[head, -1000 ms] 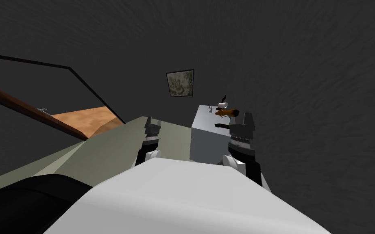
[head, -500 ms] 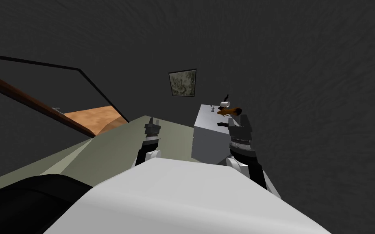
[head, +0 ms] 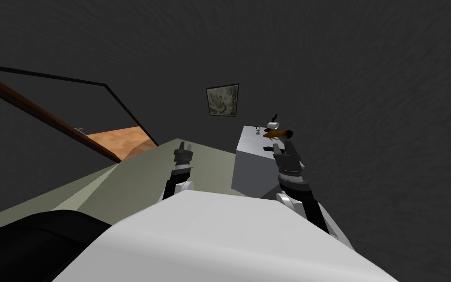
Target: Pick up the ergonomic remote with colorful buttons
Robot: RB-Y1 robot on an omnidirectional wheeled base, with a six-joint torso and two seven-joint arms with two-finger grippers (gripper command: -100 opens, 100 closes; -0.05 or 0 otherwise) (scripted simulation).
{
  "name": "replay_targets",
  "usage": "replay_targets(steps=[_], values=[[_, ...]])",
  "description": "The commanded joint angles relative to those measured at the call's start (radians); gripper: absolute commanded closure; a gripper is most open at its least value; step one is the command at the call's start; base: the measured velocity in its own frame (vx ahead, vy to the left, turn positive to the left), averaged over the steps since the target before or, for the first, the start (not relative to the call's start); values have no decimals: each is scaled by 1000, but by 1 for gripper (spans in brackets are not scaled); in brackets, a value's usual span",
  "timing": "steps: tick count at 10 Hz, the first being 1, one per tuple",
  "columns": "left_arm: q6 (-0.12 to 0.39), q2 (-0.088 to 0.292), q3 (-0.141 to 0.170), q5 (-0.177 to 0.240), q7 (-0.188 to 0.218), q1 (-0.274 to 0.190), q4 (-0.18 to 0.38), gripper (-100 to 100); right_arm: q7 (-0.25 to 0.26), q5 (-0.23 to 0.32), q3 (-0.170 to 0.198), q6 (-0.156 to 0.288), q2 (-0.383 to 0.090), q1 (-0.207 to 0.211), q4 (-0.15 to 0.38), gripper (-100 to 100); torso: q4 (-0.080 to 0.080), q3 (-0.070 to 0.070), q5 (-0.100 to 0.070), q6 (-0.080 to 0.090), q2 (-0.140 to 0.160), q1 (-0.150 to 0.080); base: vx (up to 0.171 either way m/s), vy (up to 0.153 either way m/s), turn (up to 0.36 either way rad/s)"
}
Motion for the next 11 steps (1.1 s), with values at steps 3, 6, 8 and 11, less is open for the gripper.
replay_targets(steps=[3,6,8,11], values=[[0,0,0,0,0,0,0,0,10,-3,-11,-59,-108,10,50,-100,0,0,0,0,0,0,-62,57,54],[0,0,0,0,0,0,0,0,15,-2,-16,-88,-200,15,77,-100,0,0,0,0,1,1,-58,50,48],[0,0,0,0,0,0,0,0,19,0,-22,-117,-249,19,107,-100,0,-1,0,0,-1,-1,-29,29,40],[0,0,0,0,0,0,0,0,23,4,-27,-146,-340,23,138,-100,0,0,0,0,0,0,-51,49,50]])
